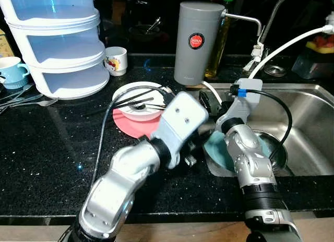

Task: Kitchen organization

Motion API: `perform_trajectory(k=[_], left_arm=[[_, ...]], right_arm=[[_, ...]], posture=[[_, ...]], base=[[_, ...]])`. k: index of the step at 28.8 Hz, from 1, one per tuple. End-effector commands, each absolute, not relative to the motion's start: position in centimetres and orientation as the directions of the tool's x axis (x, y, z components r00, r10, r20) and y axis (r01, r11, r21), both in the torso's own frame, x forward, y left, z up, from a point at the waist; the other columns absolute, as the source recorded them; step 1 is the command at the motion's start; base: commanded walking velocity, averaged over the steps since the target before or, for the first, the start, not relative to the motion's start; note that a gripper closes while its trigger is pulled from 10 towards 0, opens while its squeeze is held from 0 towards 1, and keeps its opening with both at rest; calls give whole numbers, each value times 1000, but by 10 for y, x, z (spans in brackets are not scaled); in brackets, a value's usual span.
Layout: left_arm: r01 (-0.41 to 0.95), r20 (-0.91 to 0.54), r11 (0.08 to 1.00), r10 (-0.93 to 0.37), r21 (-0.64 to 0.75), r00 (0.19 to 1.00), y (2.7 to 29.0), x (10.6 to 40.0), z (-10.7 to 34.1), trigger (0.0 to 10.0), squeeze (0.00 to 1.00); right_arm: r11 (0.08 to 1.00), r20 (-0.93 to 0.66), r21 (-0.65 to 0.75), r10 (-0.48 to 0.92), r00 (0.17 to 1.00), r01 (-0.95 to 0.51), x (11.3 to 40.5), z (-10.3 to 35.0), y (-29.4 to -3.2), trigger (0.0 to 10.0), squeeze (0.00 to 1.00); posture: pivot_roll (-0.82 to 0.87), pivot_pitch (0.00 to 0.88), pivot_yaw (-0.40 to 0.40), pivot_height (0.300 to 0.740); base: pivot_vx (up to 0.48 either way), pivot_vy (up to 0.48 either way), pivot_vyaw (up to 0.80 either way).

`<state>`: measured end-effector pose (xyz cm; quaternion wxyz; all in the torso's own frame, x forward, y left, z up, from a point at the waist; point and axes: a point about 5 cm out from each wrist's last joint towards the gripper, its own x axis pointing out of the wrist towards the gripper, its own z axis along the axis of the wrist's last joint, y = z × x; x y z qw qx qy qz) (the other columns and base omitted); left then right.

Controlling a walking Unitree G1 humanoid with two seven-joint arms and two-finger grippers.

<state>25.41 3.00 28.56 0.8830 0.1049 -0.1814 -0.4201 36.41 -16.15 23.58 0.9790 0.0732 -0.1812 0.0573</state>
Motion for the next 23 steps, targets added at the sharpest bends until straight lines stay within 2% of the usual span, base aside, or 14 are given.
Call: perform_trajectory(k=[1, 4, 6, 12, 13, 14, 15, 17, 20, 23], left_arm=[[637, 329, 696, -718, 332, 613, 37, 261, 301, 10000, 0], [496, 421, 785, -619, 371, 663, 55, 273, 319, 10000, 0], [417, 422, 797, -591, 437, 687, 66, 280, 321, 10000, 0], [301, 406, 835, -500, 461, 765, 109, 295, 330, 10000, 0], [301, 406, 835, -500, 461, 765, 109, 295, 330, 10000, 0], [296, 397, 838, -490, 458, 776, 116, 296, 329, 10000, 145], [293, 387, 846, -477, 445, 789, 125, 297, 328, 10000, 1000], [305, 374, 872, -448, 383, 812, 142, 296, 323, 10000, 1000], [321, 359, 876, -447, 359, 819, 151, 293, 318, 10000, 1000], [384, 304, 853, -493, 354, 815, 167, 282, 304, 10000, 1000]], right_arm=[[983, 385, 130, 71, 920, -130, 365, 240, -166, 10000, 0], [983, 385, 131, 69, 920, -129, 365, 240, -166, 10000, 0], [983, 386, 132, 70, 920, -130, 365, 240, -166, 10000, 0], [982, 388, 136, 68, 919, -130, 365, 239, -167, 10000, 0], [982, 388, 136, 68, 919, -130, 365, 239, -167, 10000, 0], [982, 388, 136, 67, 919, -129, 365, 239, -167, 10000, 0], [982, 388, 136, 66, 919, -128, 365, 239, -167, 10000, 0], [982, 388, 137, 64, 919, -126, 365, 239, -167, 10000, 0], [983, 387, 137, 63, 920, -126, 365, 238, -167, 10000, 0], [983, 385, 137, 64, 921, -126, 365, 237, -167, 10000, 0]], posture=[[-17, 50, -31, 740], [-15, 48, -32, 740], [-15, 47, -32, 740], [-10, 47, -28, 740], [-10, 47, -28, 740], [-10, 47, -28, 740], [-10, 48, -26, 740], [-9, 49, -25, 740], [-8, 51, -25, 740], [-5, 53, -25, 740]], base=[[0, 0, 0], [0, 0, 0], [0, 0, 0], [0, 0, 0], [0, 0, 0], [0, 0, 0], [0, 0, 0], [0, 0, 0], [0, 0, 0], [0, 0, 0]])
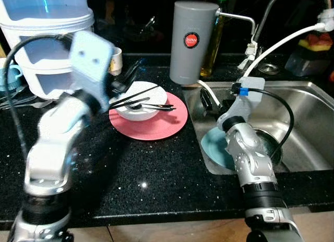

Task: Kitchen organization

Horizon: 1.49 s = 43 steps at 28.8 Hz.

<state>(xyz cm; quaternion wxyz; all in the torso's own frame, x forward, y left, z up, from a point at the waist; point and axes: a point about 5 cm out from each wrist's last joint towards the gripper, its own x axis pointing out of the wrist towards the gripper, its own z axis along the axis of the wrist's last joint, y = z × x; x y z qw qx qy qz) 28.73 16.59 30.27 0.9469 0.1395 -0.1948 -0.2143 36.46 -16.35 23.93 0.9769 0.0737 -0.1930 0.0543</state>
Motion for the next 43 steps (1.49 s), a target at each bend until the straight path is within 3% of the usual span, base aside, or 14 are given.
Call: perform_trajectory(k=[1, 5, 6, 7, 11, 20, 28, 43], left_arm=[[405, 283, 843, -510, 356, 813, 171, 278, 299, 10000, 1000], [408, 244, 833, -513, 374, 823, 183, 273, 290, 10000, 1000], [419, 212, 829, -515, 371, 830, 197, 267, 283, 10000, 455], [430, 204, 830, -518, 356, 831, 201, 264, 281, 10000, 0], [448, 200, 830, -526, 330, 827, 212, 257, 275, 10000, 0], [271, 184, 900, -347, 341, 920, 256, 246, 253, 10000, 0], [311, 73, 811, -396, 496, 915, 254, 260, 237, 10000, 0], [384, 32, 808, -444, 446, 896, 257, 277, 220, 10000, 0]], right_arm=[[983, 384, 137, 65, 921, -126, 365, 236, -167, 10000, 0], [982, 382, 137, 66, 922, -127, 364, 236, -167, 10000, 0], [982, 381, 137, 68, 922, -129, 364, 235, -167, 10000, 0], [982, 380, 137, 69, 923, -130, 364, 235, -167, 10000, 0], [982, 378, 137, 71, 923, -132, 363, 234, -167, 10000, 0], [980, 370, 137, 85, 925, -145, 364, 232, -164, 10000, 0], [978, 372, 138, 95, 923, -157, 366, 234, -161, 10000, 0], [980, 371, 134, 89, 924, -148, 365, 235, -164, 10000, 0]], posture=[[-5, 53, -25, 740], [-4, 55, -26, 740], [1, 56, -27, 740], [1, 56, -27, 740], [2, 55, -27, 740], [10, 51, -44, 740], [7, 59, -53, 740], [-9, 73, -49, 740]], base=[[0, 0, 0], [0, 0, 0], [0, 0, 0], [0, 0, 0], [0, 0, 0], [0, 0, 0], [0, 0, 0], [0, 0, 0]])
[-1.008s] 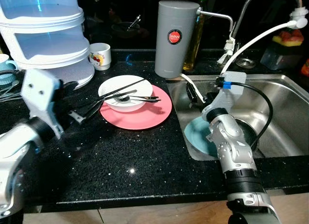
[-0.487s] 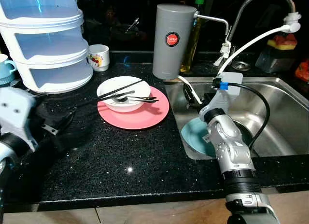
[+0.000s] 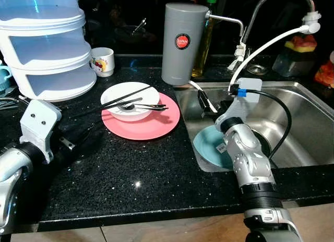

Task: Kitchen organization

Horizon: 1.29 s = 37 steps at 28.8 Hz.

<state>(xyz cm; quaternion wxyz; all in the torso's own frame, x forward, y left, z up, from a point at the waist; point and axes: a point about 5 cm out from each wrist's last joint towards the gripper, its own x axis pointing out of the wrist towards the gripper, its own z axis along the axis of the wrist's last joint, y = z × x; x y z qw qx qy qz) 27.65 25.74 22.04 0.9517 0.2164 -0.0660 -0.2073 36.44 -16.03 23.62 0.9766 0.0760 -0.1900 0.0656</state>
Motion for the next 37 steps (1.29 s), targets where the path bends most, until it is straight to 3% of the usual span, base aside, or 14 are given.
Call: perform_trajectory(k=[1, 13, 30, 31, 32, 33, 34, 35, 36, 37], left_arm=[[385, 31, 806, -445, 449, 895, 259, 279, 219, 10000, 0], [428, -3, 715, -512, 553, 859, 249, 295, 220, 10000, 0], [430, 45, 739, -526, 519, 849, 246, 304, 222, 10000, 0], [427, 40, 747, -517, 510, 855, 247, 305, 220, 7686, 0], [426, 37, 751, -511, 504, 859, 248, 305, 219, 7686, 0], [423, 39, 756, -508, 500, 860, 249, 306, 219, 3412, 0], [423, 39, 756, -508, 500, 860, 249, 306, 219, 3412, 0], [417, 45, 761, -502, 498, 863, 249, 307, 219, 0, 0], [416, 48, 761, -503, 497, 863, 249, 307, 219, 0, 0], [416, 49, 760, -504, 499, 862, 248, 308, 219, 7804, 0]], right_arm=[[980, 370, 134, 90, 924, -149, 365, 234, -164, 10000, 0], [978, 375, 133, 97, 922, -158, 367, 237, -161, 10000, 0], [978, 375, 134, 99, 922, -159, 367, 237, -161, 10000, 0], [978, 375, 134, 99, 922, -160, 367, 237, -160, 10000, 0], [978, 375, 135, 99, 922, -160, 367, 237, -160, 10000, 0], [978, 375, 135, 99, 921, -161, 367, 237, -160, 10000, 0], [978, 375, 135, 99, 921, -161, 367, 237, -160, 10000, 0], [977, 375, 136, 100, 922, -161, 367, 237, -160, 10000, 0], [977, 375, 136, 102, 921, -163, 367, 237, -159, 10000, 0], [977, 375, 136, 104, 921, -165, 368, 237, -158, 10000, 0]], posture=[[-9, 73, -49, 740], [-11, 75, -54, 740], [-14, 75, -52, 740], [-12, 74, -53, 740], [-12, 74, -53, 740], [-12, 74, -53, 740], [-12, 74, -53, 740], [-9, 72, -54, 740], [-9, 72, -54, 740], [-10, 71, -54, 740]], base=[[0, 0, 0], [0, 0, 0], [0, 0, 0], [0, 0, 0], [0, 0, 0], [0, 0, 0], [0, 0, 0], [0, 0, 0], [0, 0, 0], [0, 0, 0]])
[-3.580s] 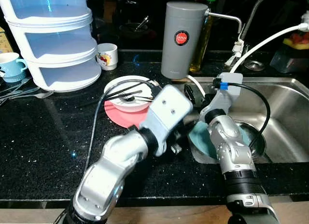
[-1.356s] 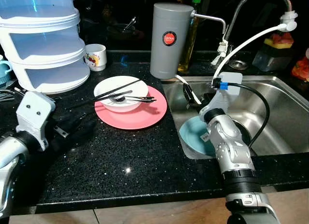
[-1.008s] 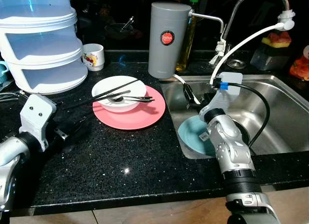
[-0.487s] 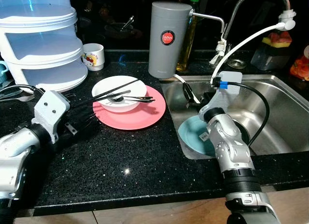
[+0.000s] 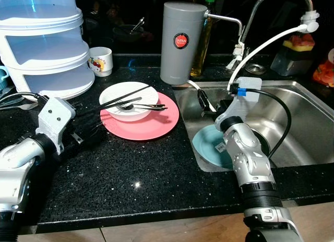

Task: Kitchen organization

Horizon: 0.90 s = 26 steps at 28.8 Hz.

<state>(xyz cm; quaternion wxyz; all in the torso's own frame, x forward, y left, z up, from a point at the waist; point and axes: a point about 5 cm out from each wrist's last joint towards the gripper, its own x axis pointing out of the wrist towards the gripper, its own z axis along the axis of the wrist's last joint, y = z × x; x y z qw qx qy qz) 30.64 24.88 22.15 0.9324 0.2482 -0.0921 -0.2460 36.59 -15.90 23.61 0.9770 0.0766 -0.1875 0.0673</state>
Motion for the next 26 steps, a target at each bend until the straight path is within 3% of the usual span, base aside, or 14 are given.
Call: perform_trajectory(k=[1, 2, 13, 14, 15, 16, 19, 20, 23, 24, 26], left_arm=[[416, 49, 760, -504, 499, 862, 248, 308, 219, 7804, 0], [417, 48, 759, -505, 500, 862, 247, 308, 218, 10000, 0], [420, 48, 753, -511, 506, 858, 248, 310, 218, 10000, 0], [416, 54, 753, -511, 510, 858, 247, 310, 219, 8706, 0], [416, 54, 753, -511, 510, 858, 247, 310, 219, 8706, 0], [415, 60, 753, -512, 510, 857, 247, 311, 220, 7804, 0], [413, 64, 754, -513, 511, 856, 246, 312, 221, 7490, 0], [414, 67, 753, -515, 511, 855, 245, 312, 221, 5176, 0], [418, 66, 751, -519, 511, 852, 244, 312, 220, 3176, 0], [418, 66, 751, -519, 511, 852, 244, 312, 220, 3176, 0], [422, 63, 750, -522, 510, 851, 244, 312, 220, 2000, 0]], right_arm=[[977, 375, 136, 104, 921, -165, 368, 237, -158, 10000, 0], [977, 376, 136, 104, 921, -166, 368, 237, -158, 10000, 0], [976, 376, 137, 104, 921, -166, 367, 237, -158, 10000, 0], [976, 377, 137, 105, 920, -167, 367, 237, -158, 10000, 0], [976, 377, 137, 105, 920, -167, 367, 237, -158, 10000, 0], [976, 377, 137, 106, 920, -169, 368, 237, -157, 10000, 0], [976, 378, 137, 107, 919, -170, 368, 237, -157, 10000, 0], [976, 379, 136, 109, 919, -172, 368, 237, -157, 10000, 0], [975, 382, 135, 112, 917, -175, 368, 237, -156, 10000, 0], [975, 382, 135, 112, 917, -175, 368, 237, -156, 10000, 0], [975, 382, 136, 111, 917, -175, 368, 237, -156, 10000, 0]], posture=[[-10, 71, -54, 740], [-10, 71, -54, 740], [-8, 61, -53, 740], [-8, 61, -53, 740], [-8, 61, -53, 740], [-7, 48, -58, 740], [-7, 45, -59, 740], [-6, 42, -59, 740], [-6, 39, -57, 740], [-6, 39, -57, 740], [-7, 37, -59, 740]], base=[[0, 0, 0], [0, 0, 0], [0, 0, 0], [0, 0, 0], [0, 0, 0], [0, 0, 0], [0, 0, 0], [0, 0, 0], [0, 0, 0], [0, 0, 0], [0, 0, 0]])
